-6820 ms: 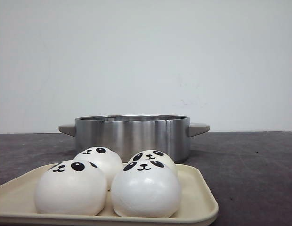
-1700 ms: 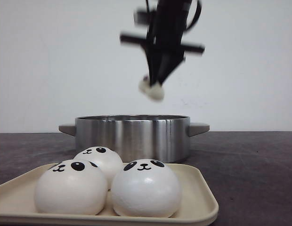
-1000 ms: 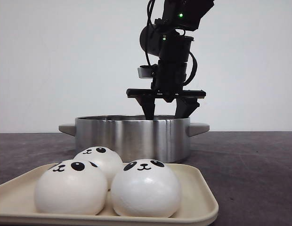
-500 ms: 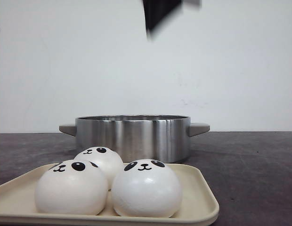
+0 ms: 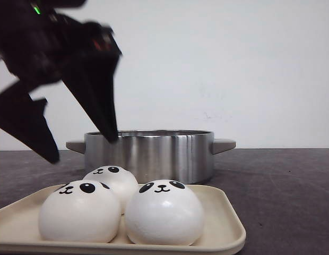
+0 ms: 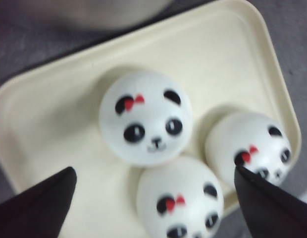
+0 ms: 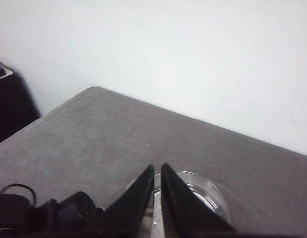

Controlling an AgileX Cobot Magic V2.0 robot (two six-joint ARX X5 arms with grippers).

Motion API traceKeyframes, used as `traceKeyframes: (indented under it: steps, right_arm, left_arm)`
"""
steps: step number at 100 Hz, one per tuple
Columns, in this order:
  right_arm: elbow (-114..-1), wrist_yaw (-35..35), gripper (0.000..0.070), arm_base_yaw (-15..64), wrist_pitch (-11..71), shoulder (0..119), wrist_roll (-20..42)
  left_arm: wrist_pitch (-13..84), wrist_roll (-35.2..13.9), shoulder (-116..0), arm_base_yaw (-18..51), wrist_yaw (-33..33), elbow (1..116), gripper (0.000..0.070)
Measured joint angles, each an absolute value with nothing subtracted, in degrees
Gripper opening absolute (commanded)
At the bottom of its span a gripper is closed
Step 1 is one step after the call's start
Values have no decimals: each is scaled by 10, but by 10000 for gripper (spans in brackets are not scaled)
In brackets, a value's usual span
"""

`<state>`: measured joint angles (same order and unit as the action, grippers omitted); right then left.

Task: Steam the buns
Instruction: 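Lower the left gripper onto the other farther panda bun and grasp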

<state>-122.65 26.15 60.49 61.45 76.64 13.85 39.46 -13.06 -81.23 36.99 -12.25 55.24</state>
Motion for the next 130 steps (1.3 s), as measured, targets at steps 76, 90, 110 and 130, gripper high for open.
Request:
traceKeyframes:
  steps: [76, 90, 110, 130]
  right_arm:
    - [-1226, 287, 16, 607, 669, 758, 185]
    - [-1226, 287, 16, 607, 669, 758, 194]
    - [-1226, 287, 16, 607, 669, 758, 202]
    - [-1226, 291, 16, 614, 669, 758, 211]
  left_arm:
    - [302, -131, -913, 374, -42, 552, 577]
    - [302, -131, -926, 374, -42, 552, 400]
    - [302, -130, -932, 374, -36, 552, 133]
    - [304, -130, -933, 374, -33, 555, 3]
